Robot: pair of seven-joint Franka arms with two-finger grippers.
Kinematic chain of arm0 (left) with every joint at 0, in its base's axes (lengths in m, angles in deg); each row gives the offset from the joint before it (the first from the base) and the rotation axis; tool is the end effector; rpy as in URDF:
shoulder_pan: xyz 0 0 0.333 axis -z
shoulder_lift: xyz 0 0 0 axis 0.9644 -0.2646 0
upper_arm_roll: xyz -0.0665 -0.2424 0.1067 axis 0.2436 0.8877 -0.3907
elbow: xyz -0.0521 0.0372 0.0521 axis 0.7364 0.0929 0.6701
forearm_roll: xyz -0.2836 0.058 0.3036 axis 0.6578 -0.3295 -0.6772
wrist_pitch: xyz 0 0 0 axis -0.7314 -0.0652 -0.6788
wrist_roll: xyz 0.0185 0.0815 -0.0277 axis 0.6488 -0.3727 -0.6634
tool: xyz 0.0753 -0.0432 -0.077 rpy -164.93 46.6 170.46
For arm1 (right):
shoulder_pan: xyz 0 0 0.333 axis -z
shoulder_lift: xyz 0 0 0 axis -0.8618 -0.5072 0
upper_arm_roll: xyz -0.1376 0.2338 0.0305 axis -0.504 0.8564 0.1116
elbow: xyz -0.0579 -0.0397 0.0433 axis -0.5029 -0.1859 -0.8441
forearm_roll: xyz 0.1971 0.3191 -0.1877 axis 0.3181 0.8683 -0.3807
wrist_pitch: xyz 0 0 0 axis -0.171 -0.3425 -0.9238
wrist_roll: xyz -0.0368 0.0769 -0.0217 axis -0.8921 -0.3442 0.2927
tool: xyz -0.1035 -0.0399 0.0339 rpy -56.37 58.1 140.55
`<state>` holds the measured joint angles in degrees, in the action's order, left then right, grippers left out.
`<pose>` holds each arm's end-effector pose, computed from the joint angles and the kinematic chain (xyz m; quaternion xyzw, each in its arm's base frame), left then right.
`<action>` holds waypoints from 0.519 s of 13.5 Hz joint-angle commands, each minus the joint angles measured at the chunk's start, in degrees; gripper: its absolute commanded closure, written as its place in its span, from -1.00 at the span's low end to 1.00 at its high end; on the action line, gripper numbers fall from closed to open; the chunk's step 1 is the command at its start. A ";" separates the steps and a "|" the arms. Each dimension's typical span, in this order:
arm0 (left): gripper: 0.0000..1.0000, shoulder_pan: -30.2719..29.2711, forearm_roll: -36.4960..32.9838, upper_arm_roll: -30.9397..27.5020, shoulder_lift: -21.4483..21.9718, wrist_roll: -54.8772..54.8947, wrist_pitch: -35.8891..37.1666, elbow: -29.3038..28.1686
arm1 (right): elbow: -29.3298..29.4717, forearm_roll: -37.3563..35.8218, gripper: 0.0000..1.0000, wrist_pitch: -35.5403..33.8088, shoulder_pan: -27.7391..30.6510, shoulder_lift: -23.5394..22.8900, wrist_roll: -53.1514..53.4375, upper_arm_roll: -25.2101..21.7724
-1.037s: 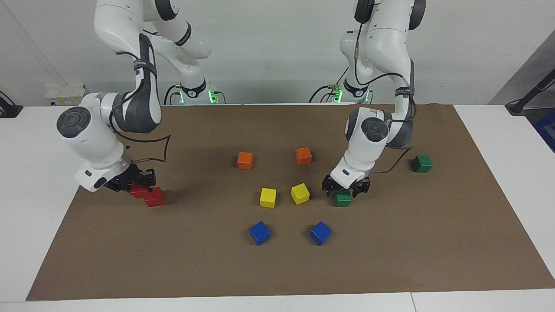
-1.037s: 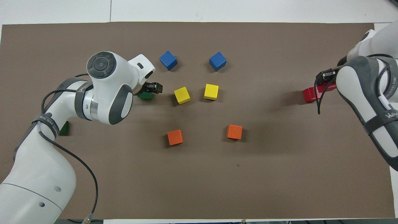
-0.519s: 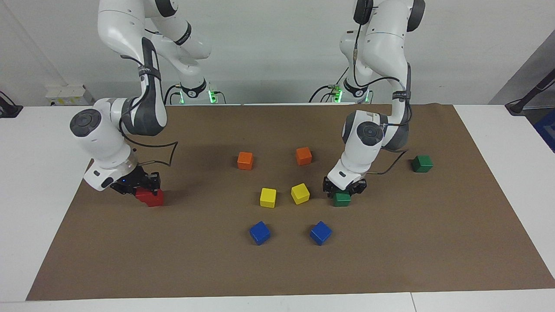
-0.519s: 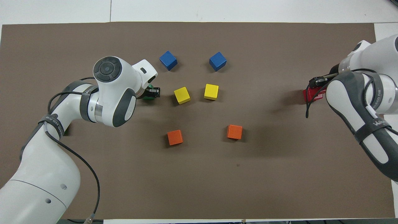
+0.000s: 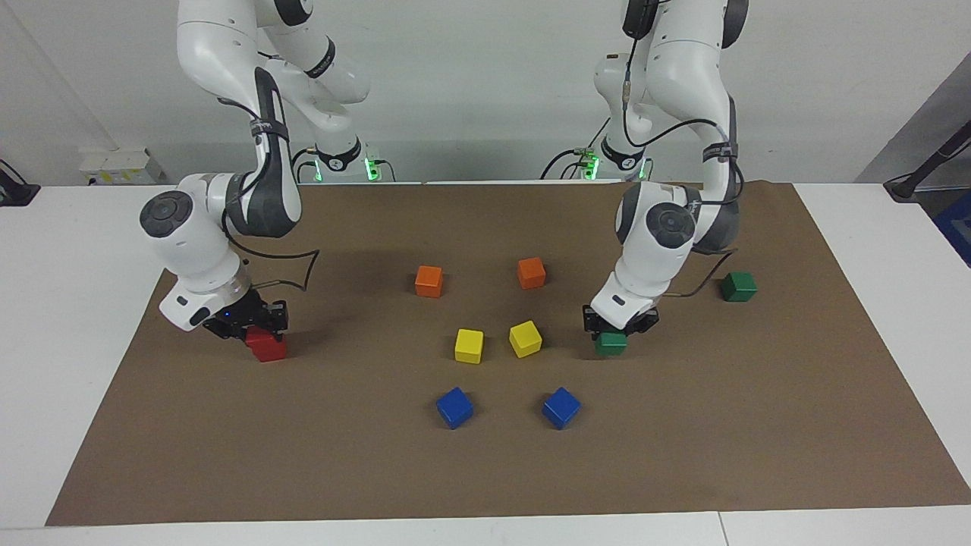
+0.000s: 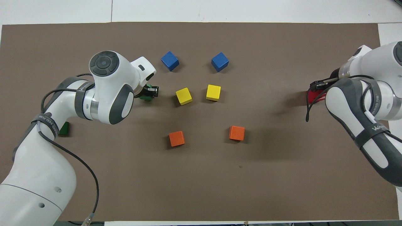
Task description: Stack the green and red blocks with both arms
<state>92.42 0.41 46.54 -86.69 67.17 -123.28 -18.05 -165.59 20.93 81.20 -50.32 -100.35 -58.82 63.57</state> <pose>0.6246 -0.2003 0.3120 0.9990 -0.0417 0.0004 0.0158 0.6325 -0.0436 0.2899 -0.9976 -0.0658 -0.0205 0.0058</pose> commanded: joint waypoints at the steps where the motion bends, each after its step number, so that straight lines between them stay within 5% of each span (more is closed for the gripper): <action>1: 1.00 -4.04 -0.69 0.09 7.81 0.33 7.15 -1.41 | -2.50 1.07 1.00 1.95 0.29 2.08 0.18 0.12; 5: 1.00 -14.56 -0.78 0.00 13.52 11.98 14.72 -3.60 | -2.77 0.98 1.00 2.04 0.63 2.17 -0.08 0.12; 7: 1.00 -21.60 -0.78 0.09 15.56 21.55 12.98 -7.11 | -2.77 0.90 1.00 1.95 0.99 2.17 -0.17 0.12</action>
<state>75.61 0.02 45.91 -73.84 82.52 -109.18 -20.77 -166.19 20.93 81.66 -50.10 -99.98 -58.82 63.46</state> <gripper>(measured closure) 0.454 0.449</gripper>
